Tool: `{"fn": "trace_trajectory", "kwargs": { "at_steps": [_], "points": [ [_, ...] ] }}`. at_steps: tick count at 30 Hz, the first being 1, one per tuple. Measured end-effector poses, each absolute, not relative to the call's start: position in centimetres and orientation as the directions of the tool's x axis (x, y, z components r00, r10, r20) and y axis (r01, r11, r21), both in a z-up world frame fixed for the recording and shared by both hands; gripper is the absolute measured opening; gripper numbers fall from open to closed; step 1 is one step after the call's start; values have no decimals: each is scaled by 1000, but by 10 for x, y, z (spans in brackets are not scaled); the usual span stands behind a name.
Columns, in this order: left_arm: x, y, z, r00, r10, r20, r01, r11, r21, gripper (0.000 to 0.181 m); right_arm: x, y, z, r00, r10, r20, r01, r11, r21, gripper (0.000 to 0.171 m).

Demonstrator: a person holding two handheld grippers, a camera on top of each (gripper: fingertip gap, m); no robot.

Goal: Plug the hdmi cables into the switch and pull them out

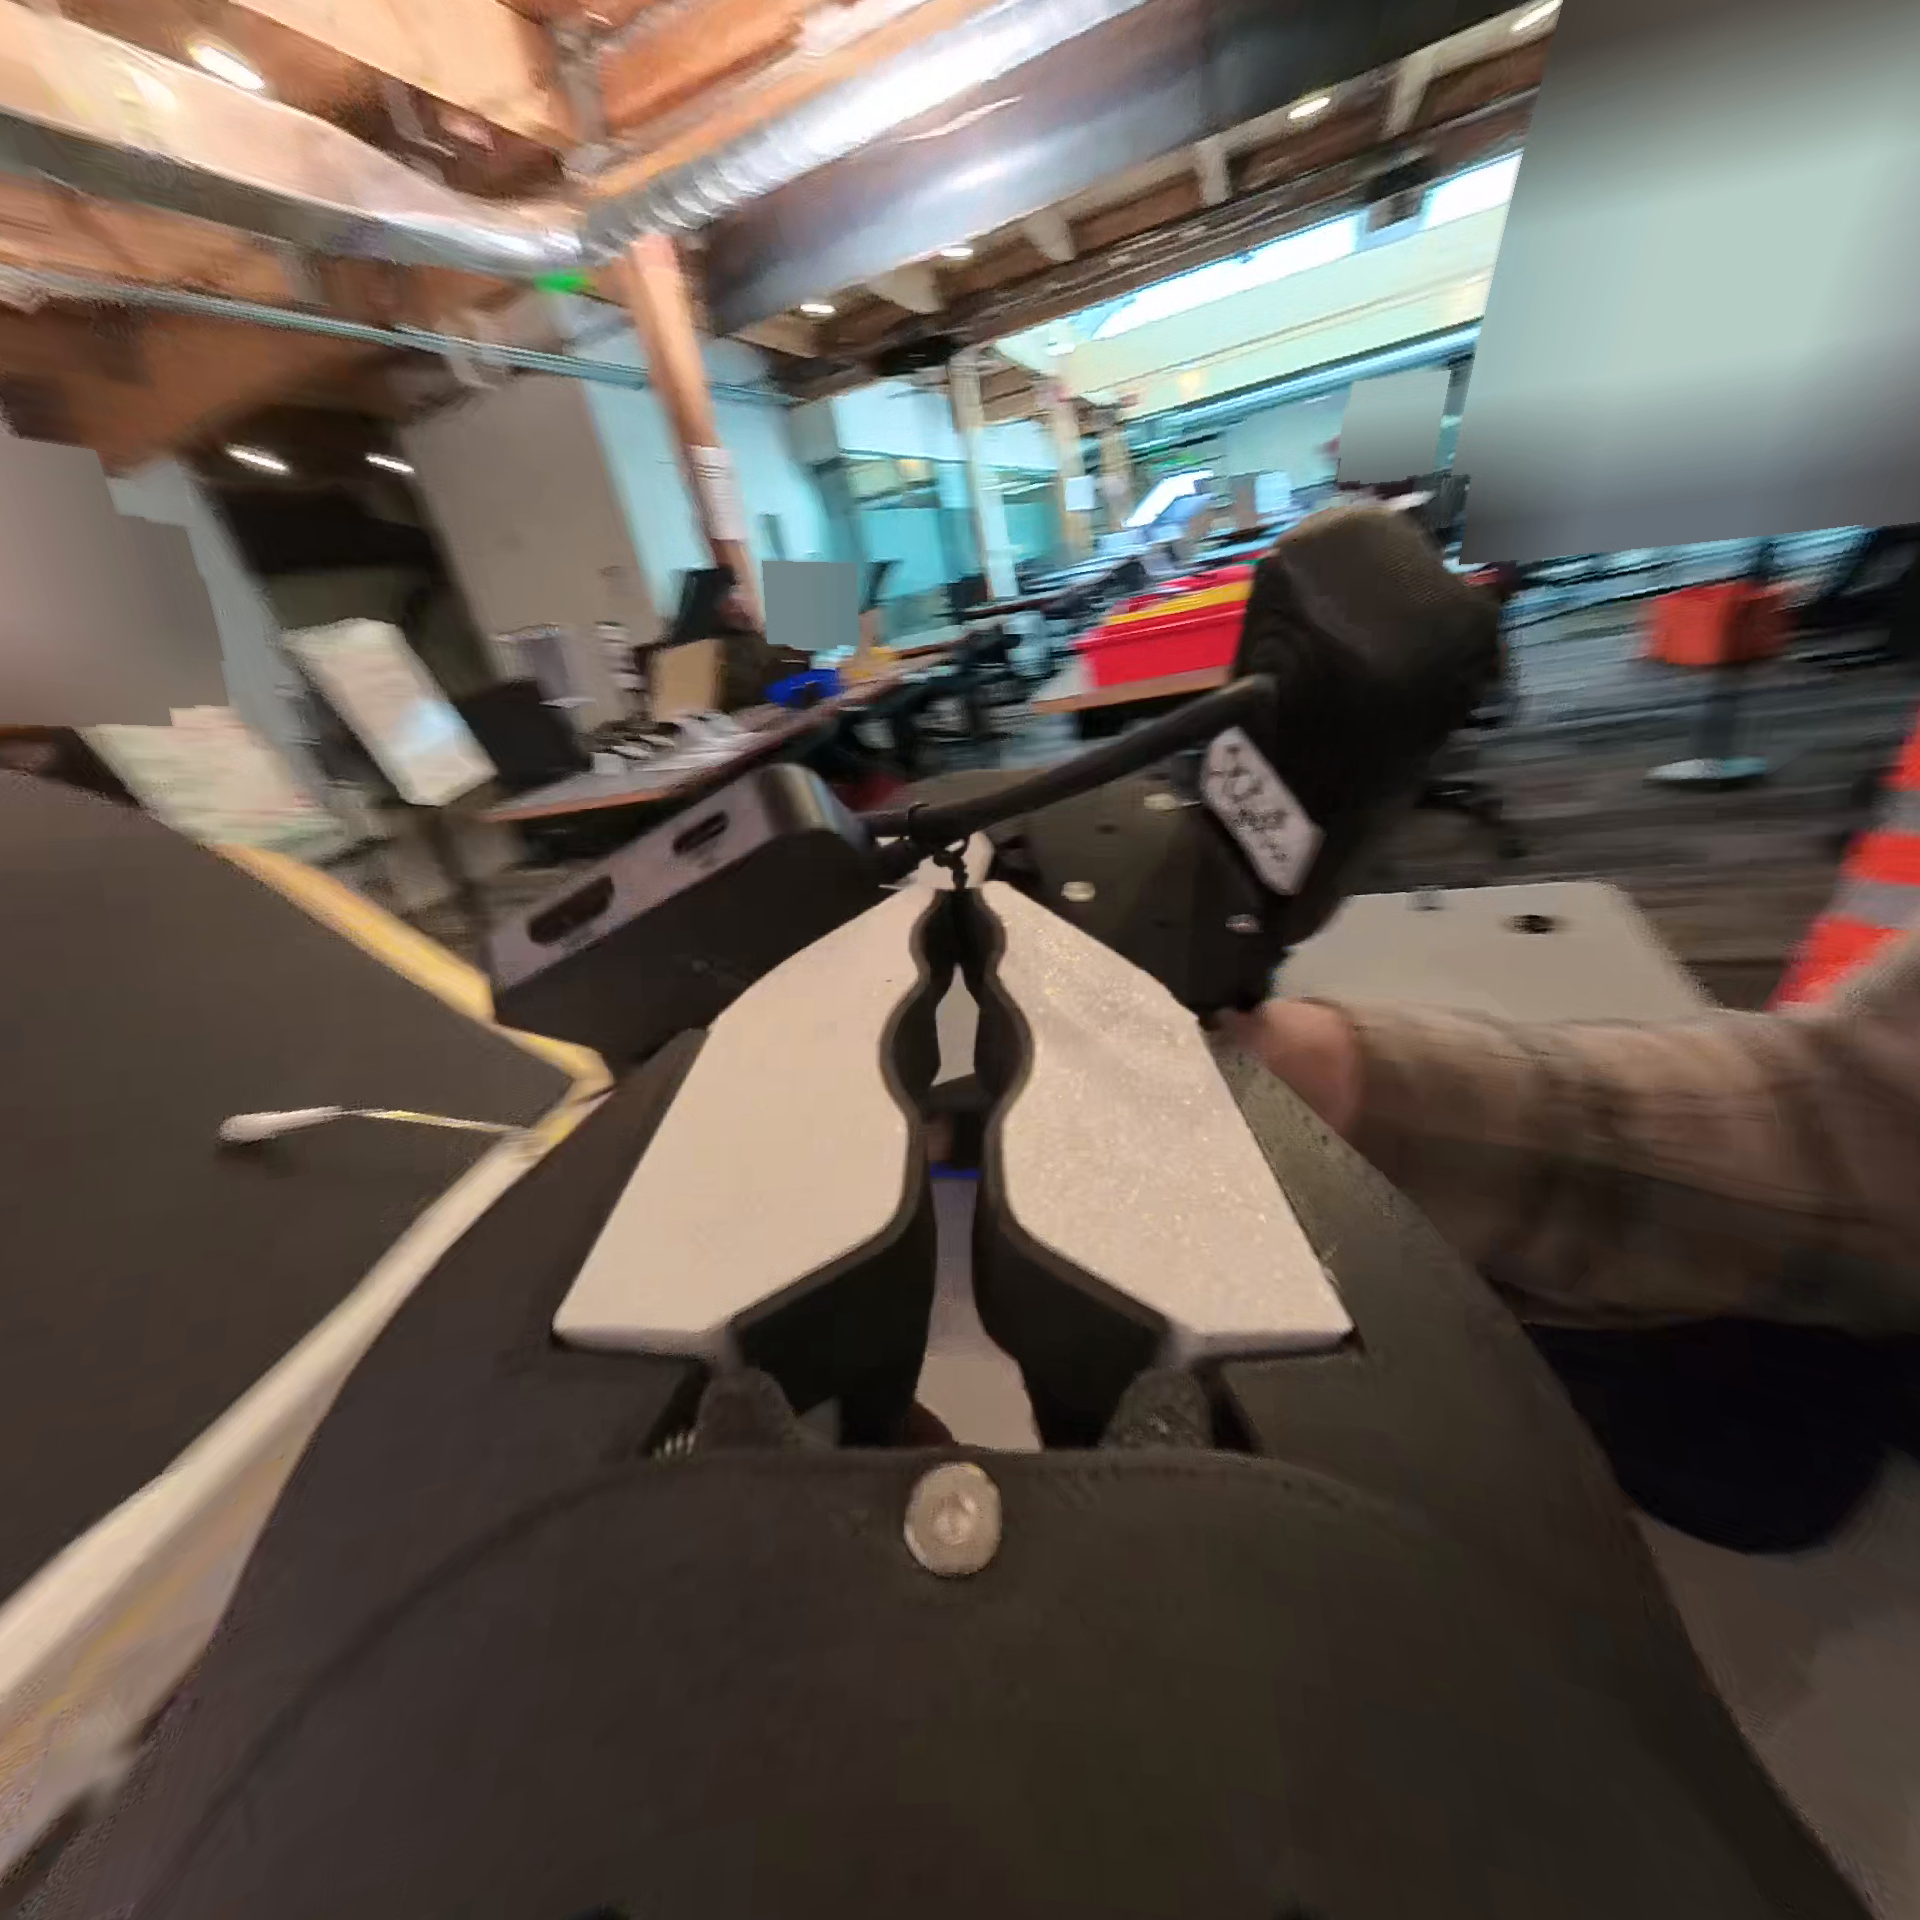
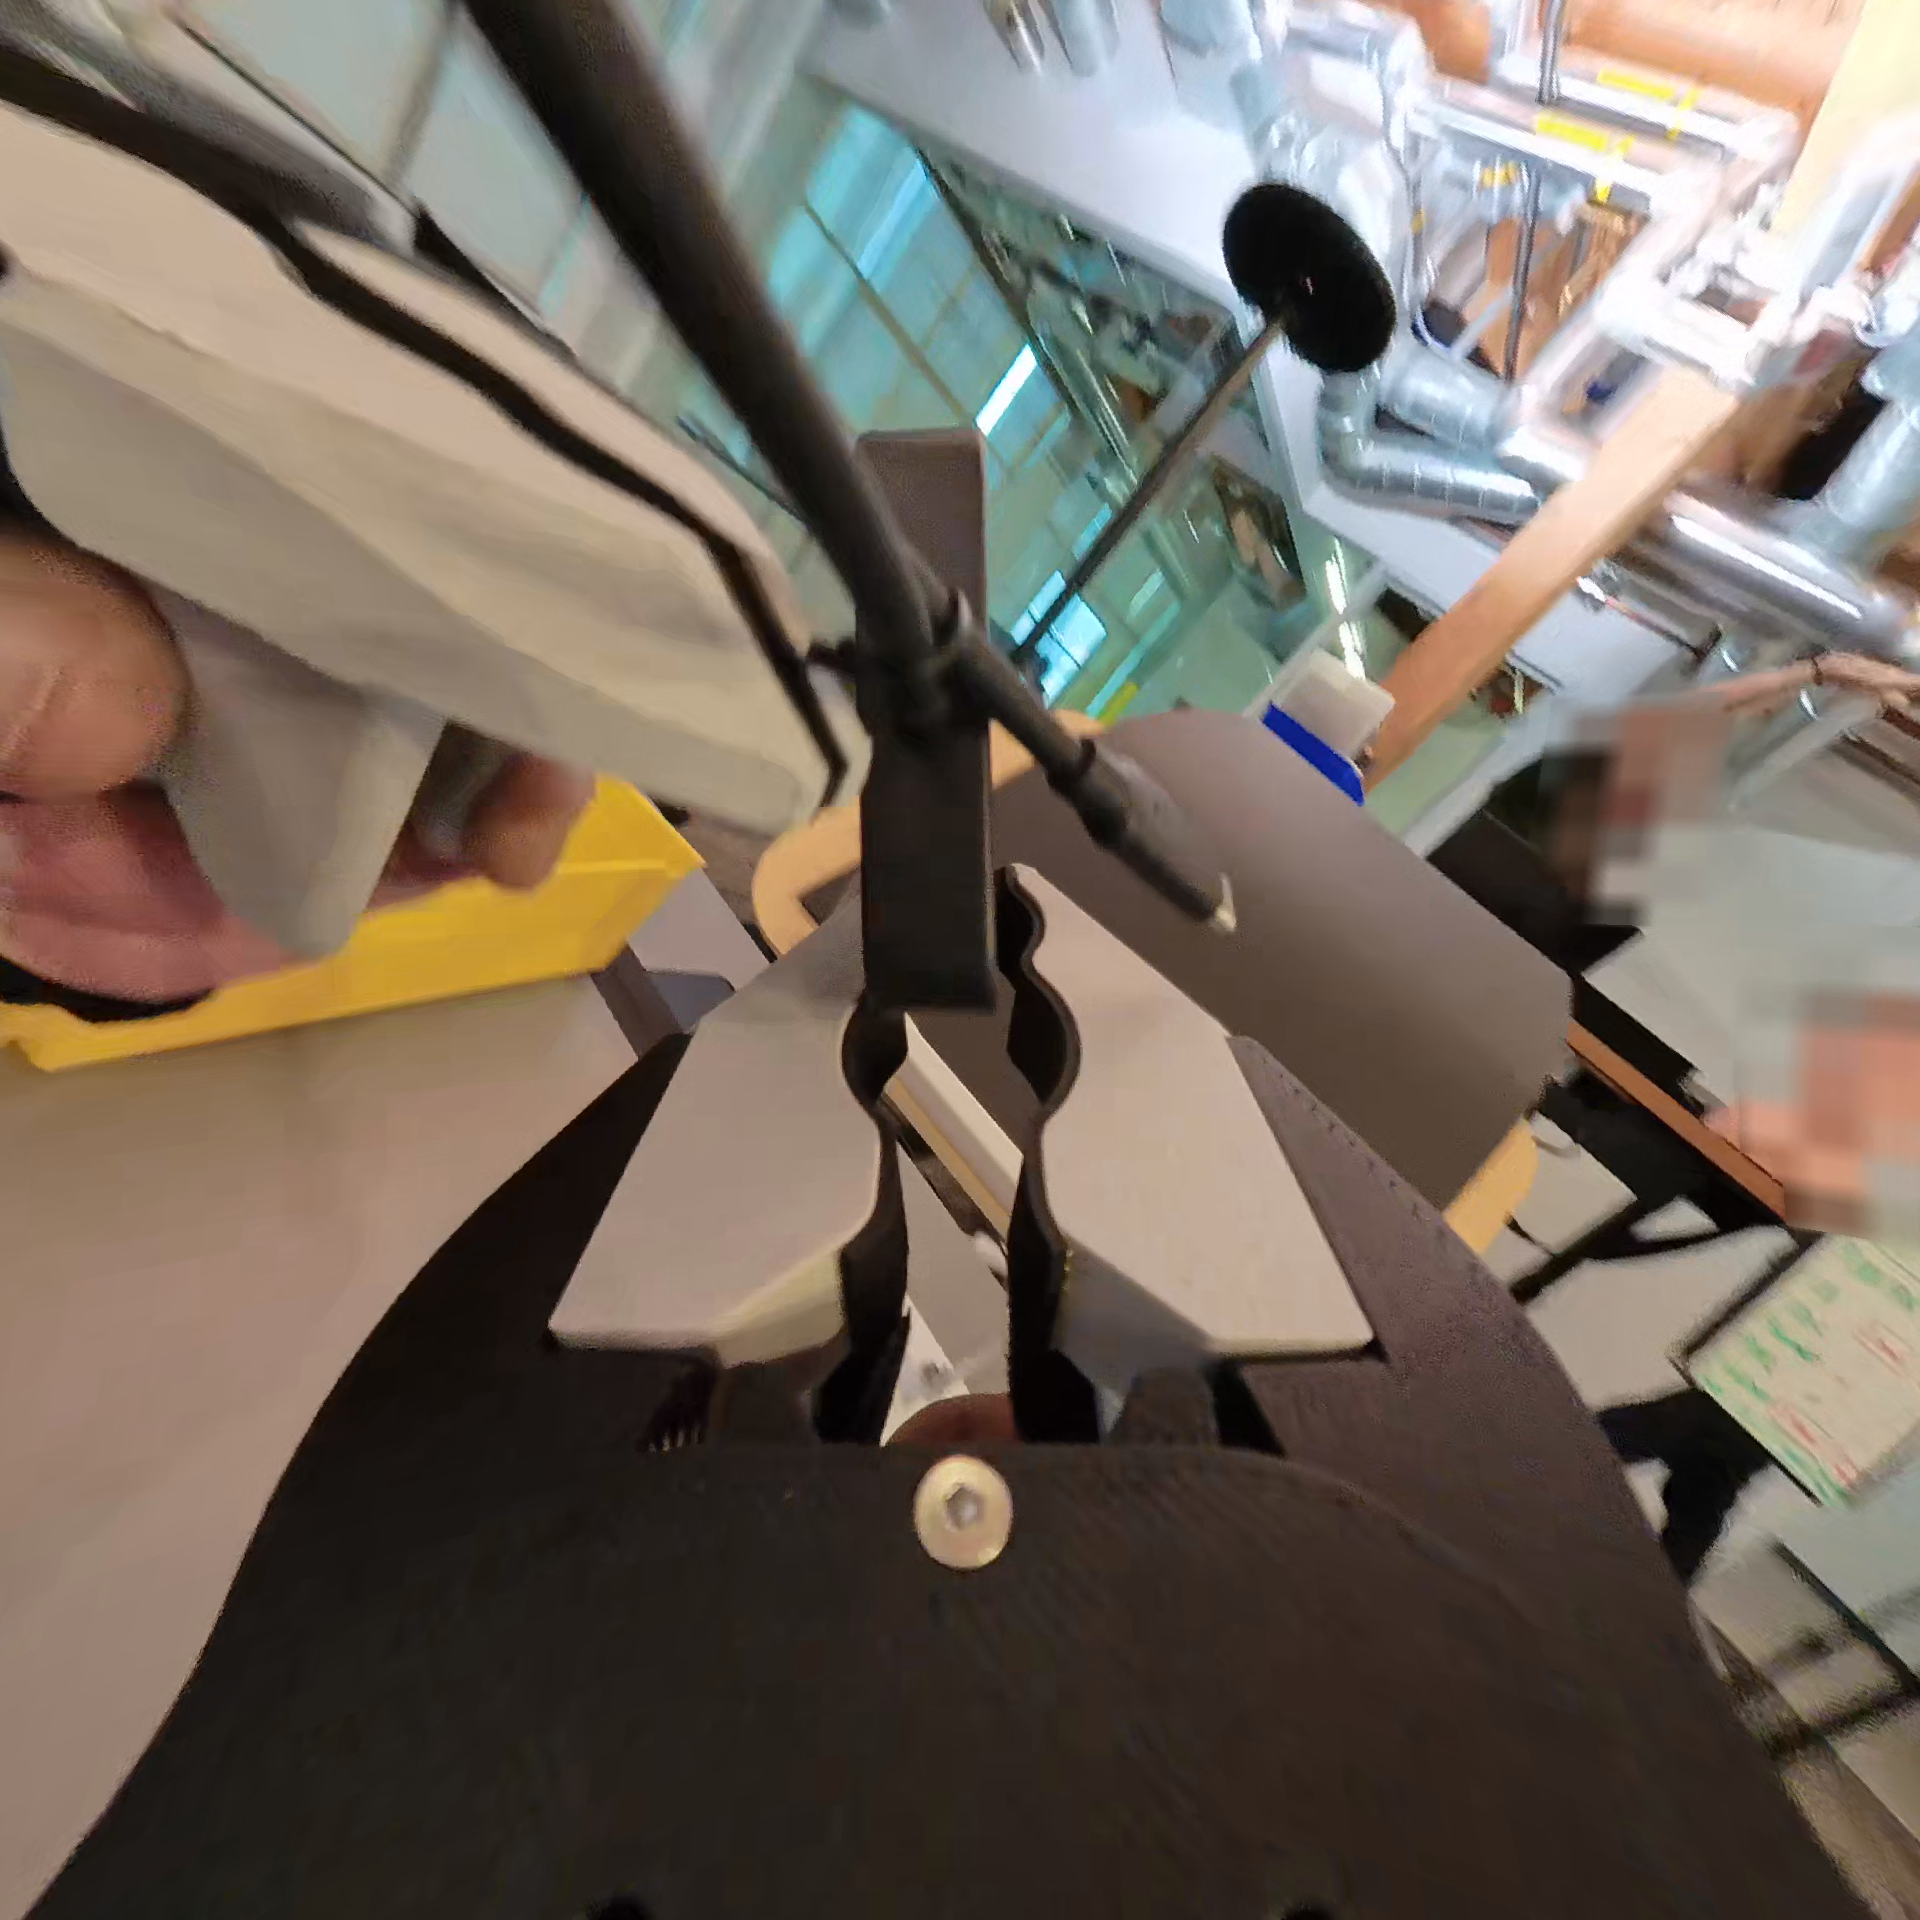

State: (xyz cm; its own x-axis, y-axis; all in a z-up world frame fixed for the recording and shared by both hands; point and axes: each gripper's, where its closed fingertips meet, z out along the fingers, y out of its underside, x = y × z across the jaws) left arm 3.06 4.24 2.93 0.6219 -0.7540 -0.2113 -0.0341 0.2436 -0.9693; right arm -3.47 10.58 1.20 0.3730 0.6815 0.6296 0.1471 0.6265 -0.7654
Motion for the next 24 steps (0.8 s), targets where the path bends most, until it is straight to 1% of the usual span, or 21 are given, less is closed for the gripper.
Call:
{"fn": "trace_trajectory", "kwargs": {
  "at_steps": [1, 4, 8, 10, 13, 17, 20, 24],
  "points": [
    [38, 36, 27, 557, -813, -169, 8, 209, -978, 1, -36, 98, 14, 356, 688, 633, 102, 644, -758, 11],
    [51, 23, 27, 410, -911, -48, 136, 113, -984, 1, -34, 81, 24, 339, 684, 646, -10, 689, -725, 11],
    [58, 18, 24, 337, -941, -16, 187, 84, -979, 1, -33, 71, 27, 317, 656, 685, -32, 729, -683, 10],
    [58, 20, 25, 350, -937, -13, 200, 88, -976, 1, -34, 72, 25, 315, 651, 691, -21, 733, -680, 10],
    [53, 24, 29, 385, -923, -10, 226, 105, -968, 1, -34, 72, 19, 259, 687, 679, -15, 706, -708, 22],
    [37, 32, 37, 428, -903, 32, 308, 112, -945, 1, -31, 81, 5, 174, 725, 666, 69, 666, -743, 49],
    [25, 37, 41, 449, -892, 58, 357, 120, -927, 1, -22, 82, -2, 107, 735, 669, 112, 660, -743, 54],
    [19, 43, 39, 454, -887, 85, 374, 104, -921, 1, -4, 84, -9, 30, 730, 683, 159, 671, -724, 62]
  ]
}}
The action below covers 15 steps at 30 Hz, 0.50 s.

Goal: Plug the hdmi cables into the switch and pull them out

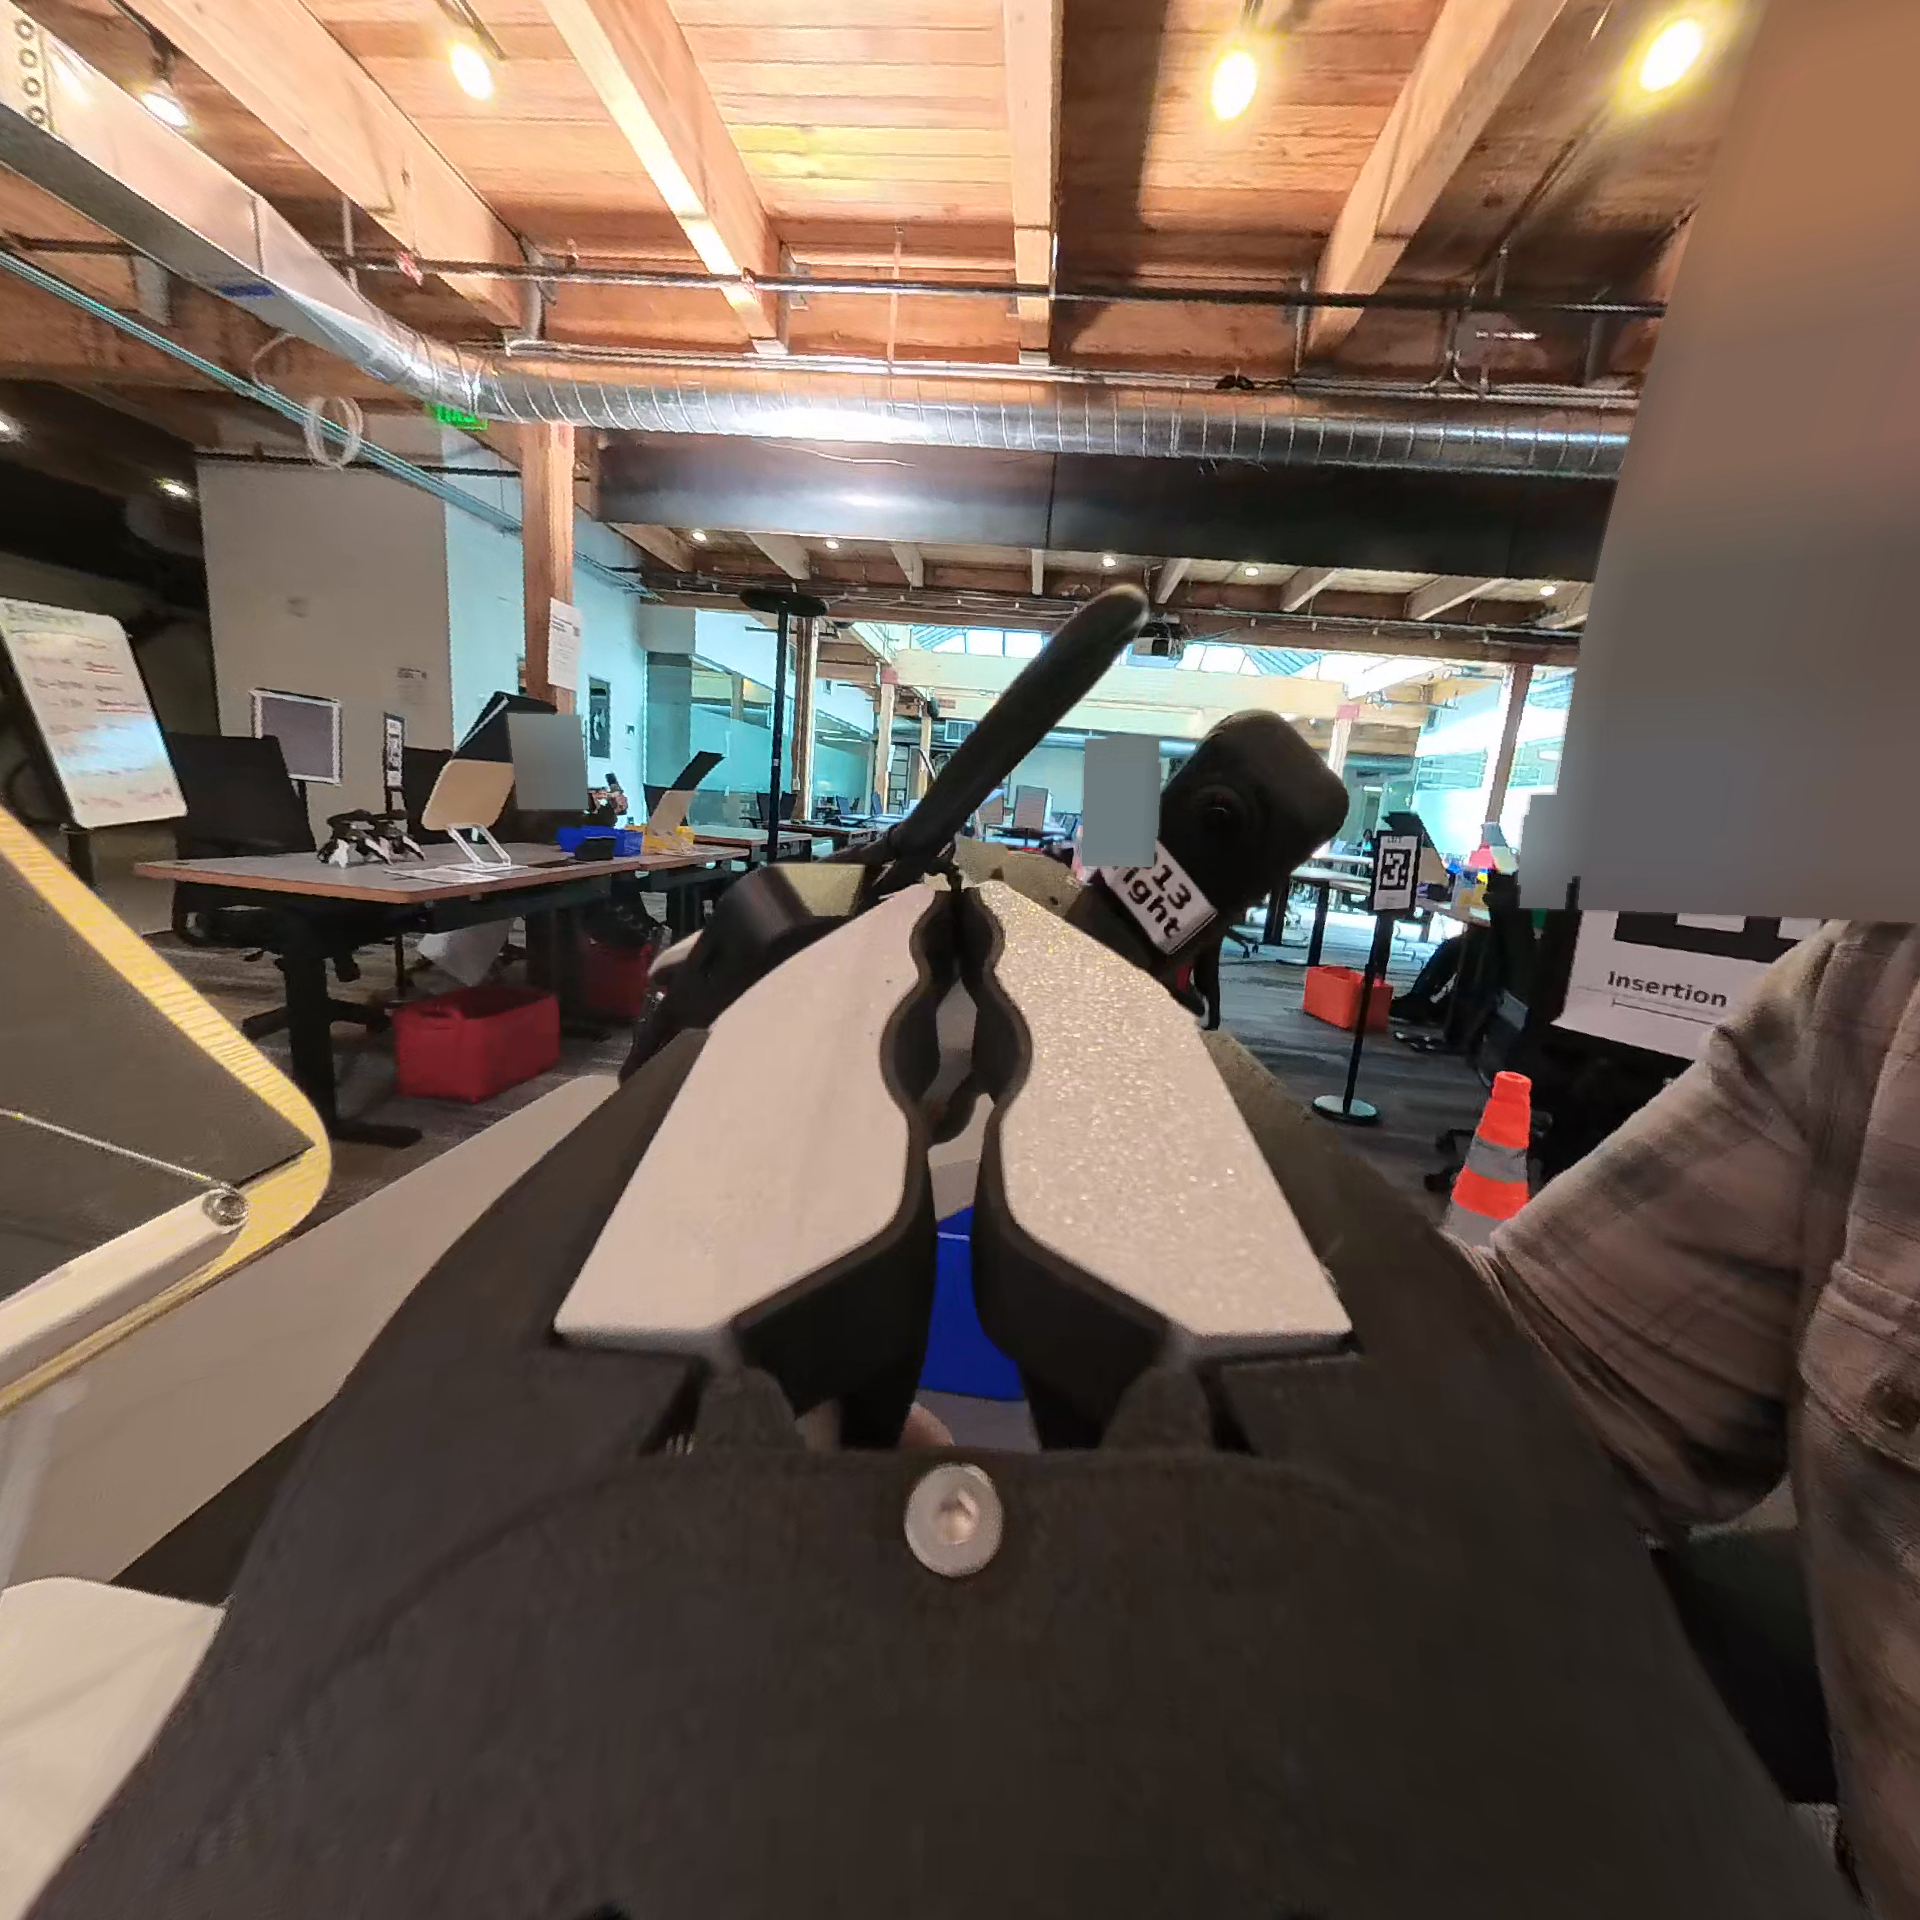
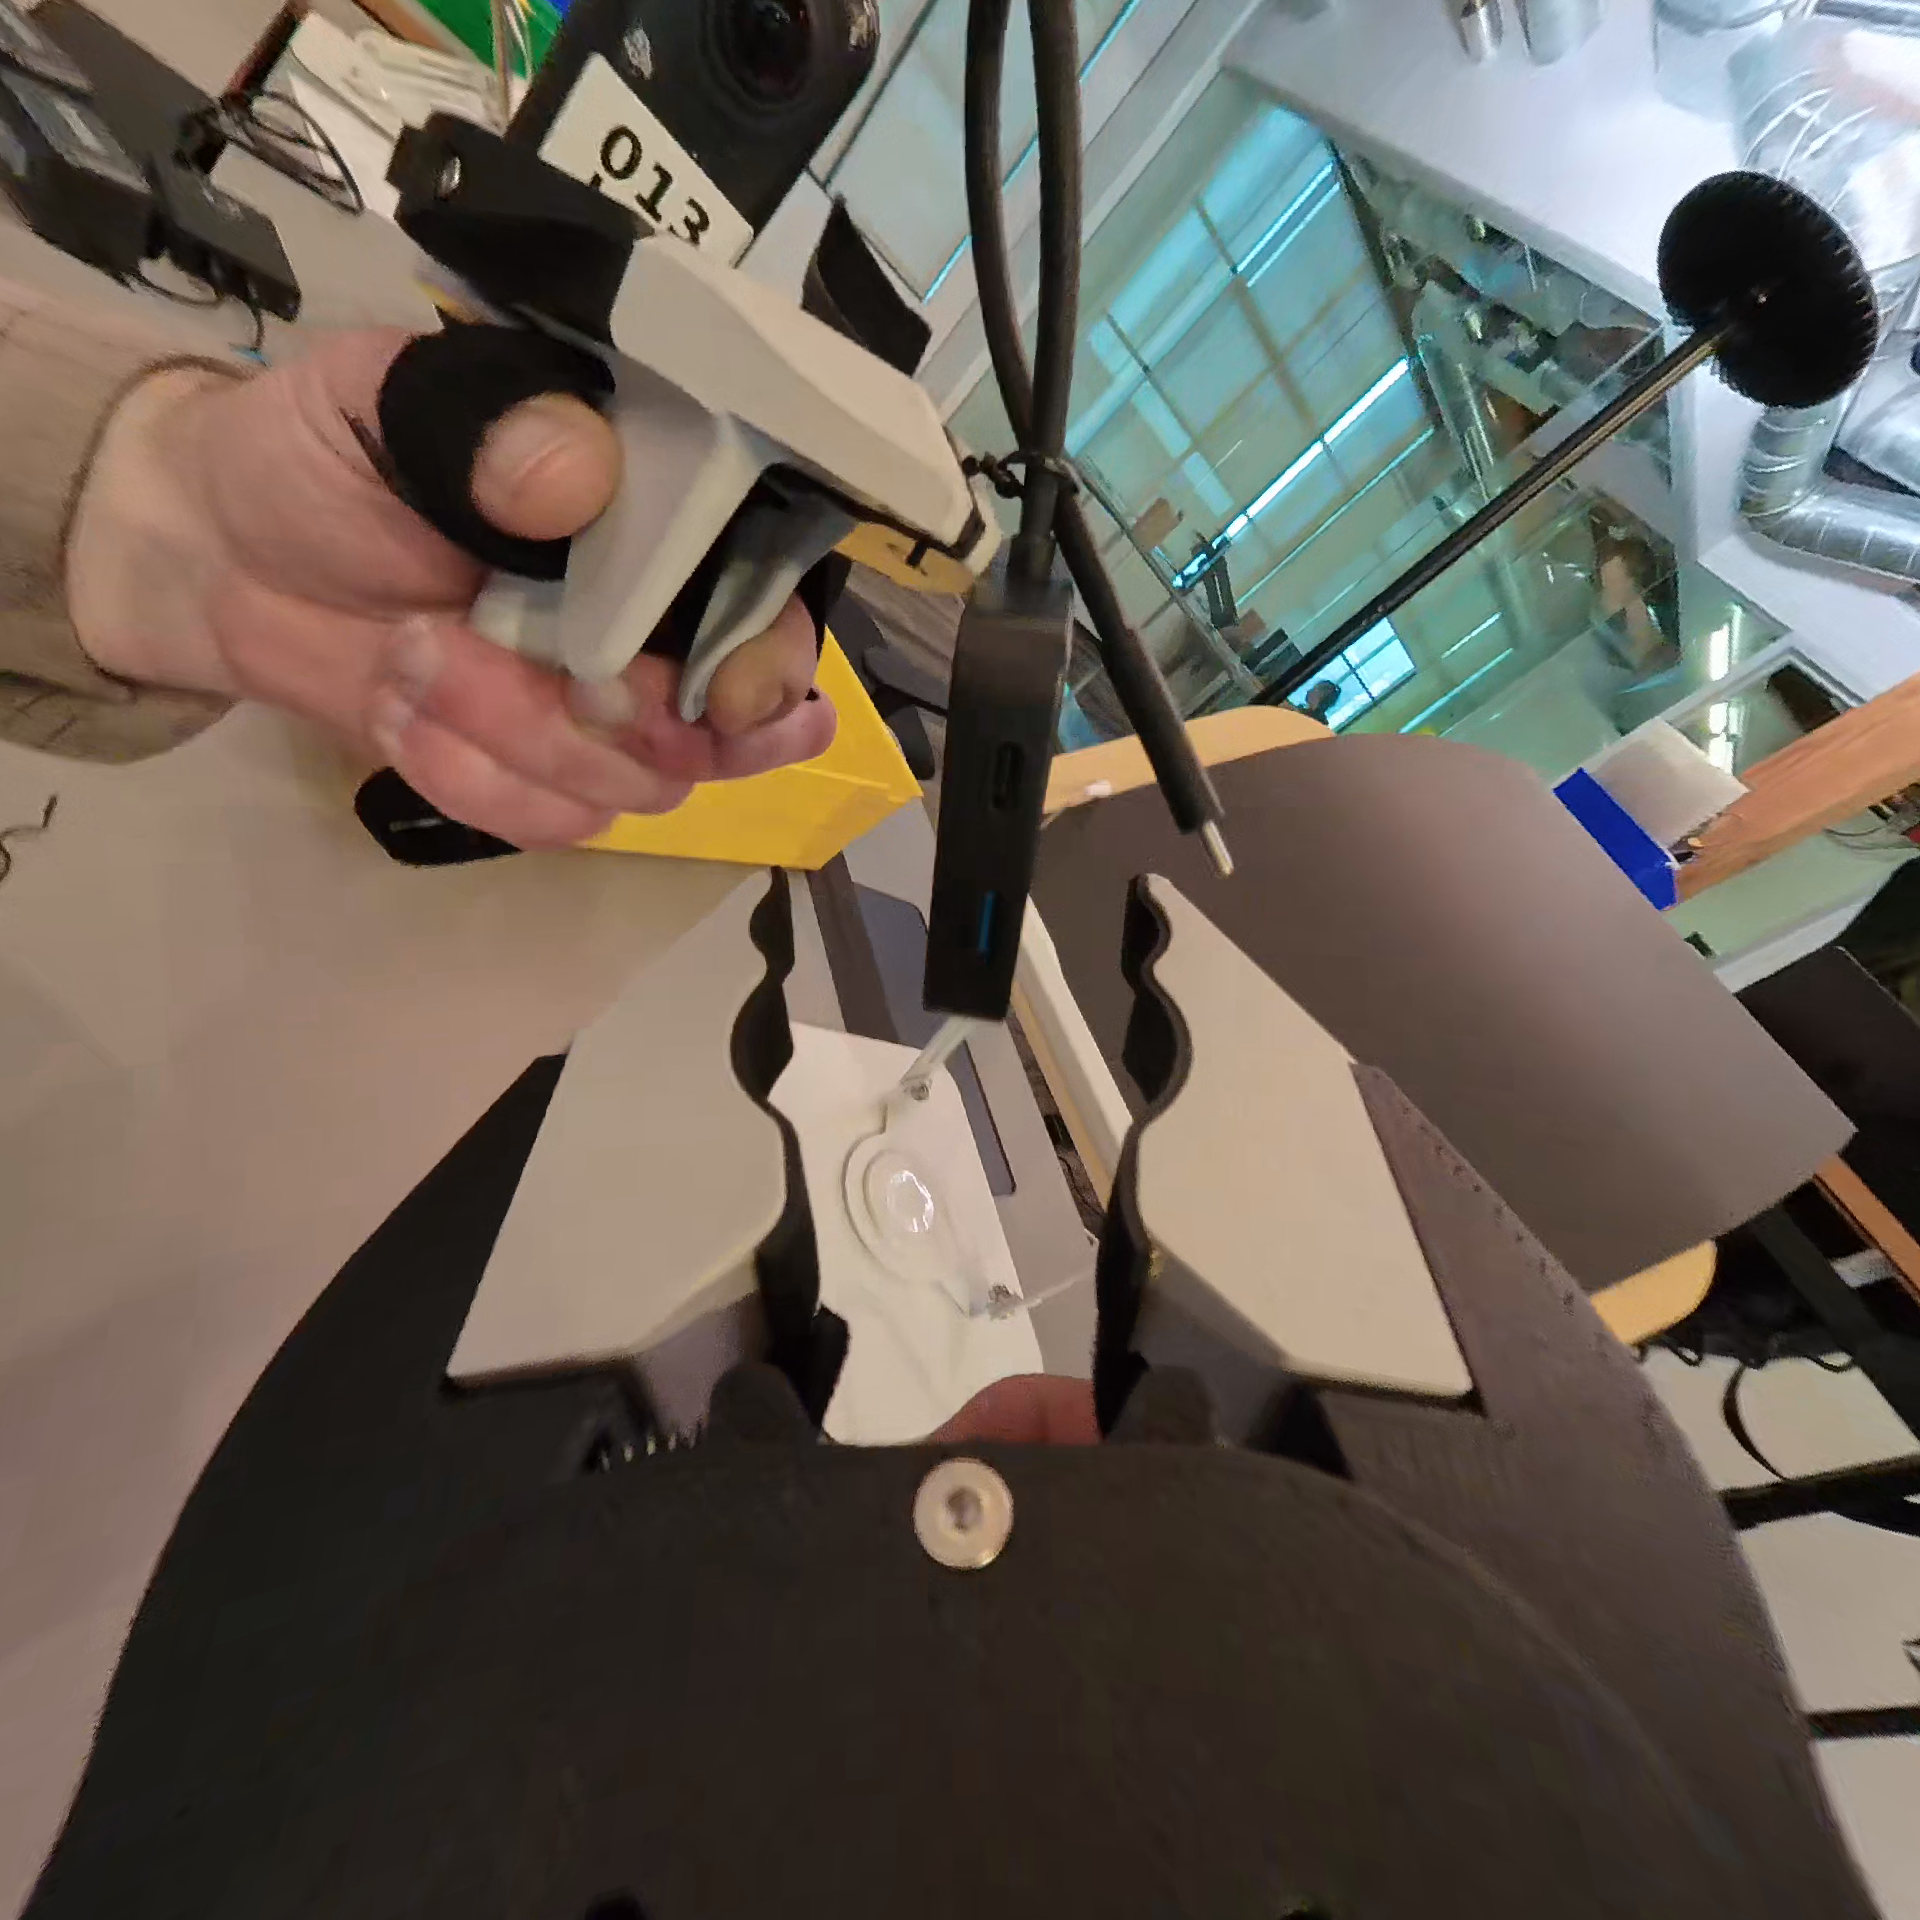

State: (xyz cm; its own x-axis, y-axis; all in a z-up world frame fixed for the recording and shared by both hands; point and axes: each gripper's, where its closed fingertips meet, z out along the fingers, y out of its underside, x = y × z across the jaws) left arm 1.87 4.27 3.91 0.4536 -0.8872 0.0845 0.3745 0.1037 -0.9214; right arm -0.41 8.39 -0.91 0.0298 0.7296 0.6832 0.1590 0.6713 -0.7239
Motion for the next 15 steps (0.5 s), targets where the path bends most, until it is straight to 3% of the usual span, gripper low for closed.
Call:
{"fn": "trace_trajectory", "kwargs": {
  "at_steps": [4, 8, 13, 15],
  "points": [
    [17, 46, 39, 441, -888, 127, 420, 80, -904, 0, 2, 79, 2, 47, 703, 709, 123, 701, -703, 62],
    [17, 47, 38, 417, -896, 151, 445, 56, -894, 1, -8, 83, 6, 122, 653, 748, 152, 732, -664, 14],
    [13, 53, 37, 437, -883, 171, 439, 43, -898, 1, -12, 93, 9, 182, 670, 720, 179, 697, -694, 10],
    [11, 53, 37, 432, -886, 168, 427, 37, -903, 10, -9, 98, 9, 194, 675, 712, 197, 684, -702, 10]
  ]
}}
